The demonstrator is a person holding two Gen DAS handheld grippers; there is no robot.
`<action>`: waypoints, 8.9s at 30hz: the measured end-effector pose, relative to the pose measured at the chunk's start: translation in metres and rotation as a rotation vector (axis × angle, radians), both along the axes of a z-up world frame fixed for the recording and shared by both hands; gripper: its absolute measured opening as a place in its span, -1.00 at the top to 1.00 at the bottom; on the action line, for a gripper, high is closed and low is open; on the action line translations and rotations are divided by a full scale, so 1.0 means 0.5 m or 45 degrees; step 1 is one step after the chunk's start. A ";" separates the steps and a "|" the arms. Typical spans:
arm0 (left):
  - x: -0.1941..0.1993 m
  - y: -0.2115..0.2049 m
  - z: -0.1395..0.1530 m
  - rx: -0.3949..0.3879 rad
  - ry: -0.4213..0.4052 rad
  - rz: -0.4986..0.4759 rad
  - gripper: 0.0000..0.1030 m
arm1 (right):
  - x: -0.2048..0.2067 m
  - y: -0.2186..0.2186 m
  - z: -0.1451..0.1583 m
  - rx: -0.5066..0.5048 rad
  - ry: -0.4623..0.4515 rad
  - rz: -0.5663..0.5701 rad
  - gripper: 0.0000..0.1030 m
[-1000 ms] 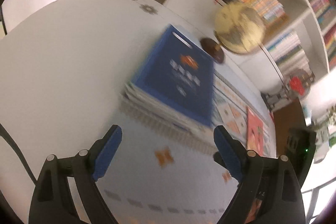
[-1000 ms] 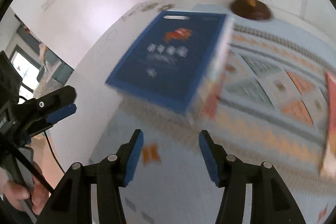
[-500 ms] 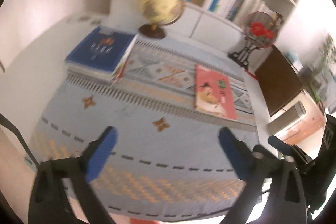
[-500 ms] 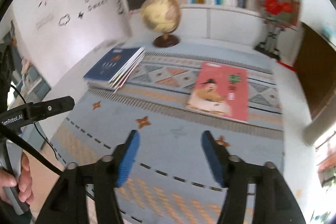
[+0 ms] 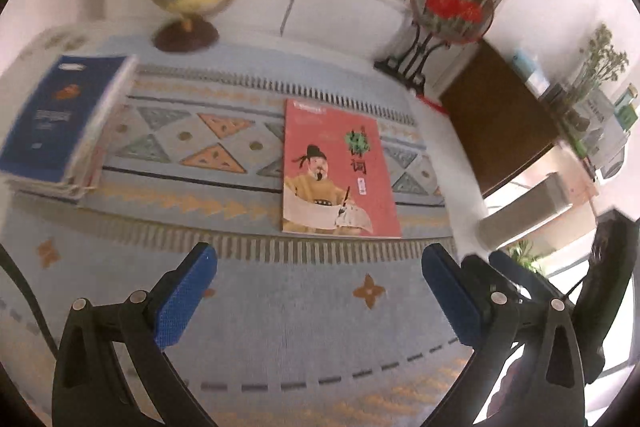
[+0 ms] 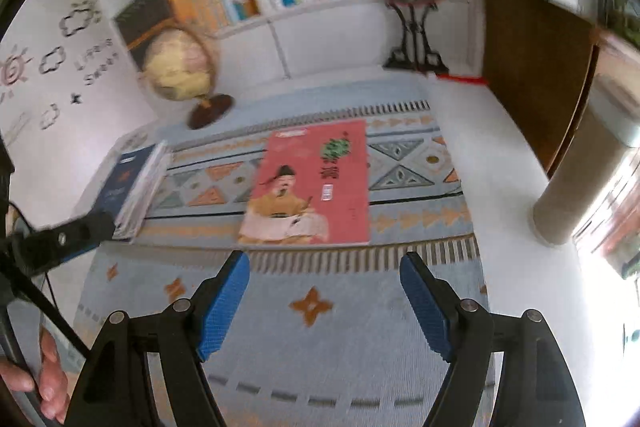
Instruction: Organize books
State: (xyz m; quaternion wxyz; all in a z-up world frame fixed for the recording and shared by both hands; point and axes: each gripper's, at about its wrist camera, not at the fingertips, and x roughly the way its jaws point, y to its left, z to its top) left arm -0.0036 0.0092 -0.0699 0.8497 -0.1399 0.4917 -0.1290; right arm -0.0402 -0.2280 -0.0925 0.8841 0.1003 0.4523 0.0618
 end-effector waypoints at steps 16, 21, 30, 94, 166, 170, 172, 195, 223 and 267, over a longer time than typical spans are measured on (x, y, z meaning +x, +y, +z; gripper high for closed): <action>0.209 -0.053 -0.193 0.115 0.101 -0.096 -0.98 | 0.204 0.019 -0.156 -0.075 0.188 -0.028 -0.46; 0.216 -0.060 -0.213 0.029 0.108 -0.133 -0.98 | 0.216 0.008 -0.173 -0.062 0.166 -0.025 -0.21; 0.213 -0.078 -0.258 0.022 0.187 -0.109 -0.98 | 0.236 -0.002 -0.206 -0.060 0.180 -0.004 -0.19; 0.161 -0.111 -0.247 0.031 0.087 -0.355 -0.98 | 0.332 0.008 -0.278 0.602 0.299 0.164 0.67; 0.214 -0.031 -0.316 -1.225 0.298 0.064 -0.98 | 0.244 -0.090 -0.313 1.106 0.535 0.091 0.67; 0.218 -0.042 -0.306 -1.240 0.302 0.057 -0.98 | 0.246 -0.095 -0.326 1.041 0.570 0.030 0.50; 0.218 -0.038 -0.306 -1.262 0.310 0.063 -0.98 | 0.247 -0.100 -0.330 1.075 0.603 0.014 0.39; 0.242 -0.019 -0.304 -1.268 0.350 0.049 -0.98 | 0.216 -0.162 -0.390 1.353 0.430 -0.372 0.73; 0.264 -0.016 -0.275 -0.835 0.308 0.019 -0.98 | 0.328 -0.187 -0.220 0.482 0.264 -0.017 -0.44; 0.268 0.030 -0.294 -1.015 0.200 -0.021 -0.97 | 0.421 -0.056 -0.329 0.787 0.417 0.453 -0.05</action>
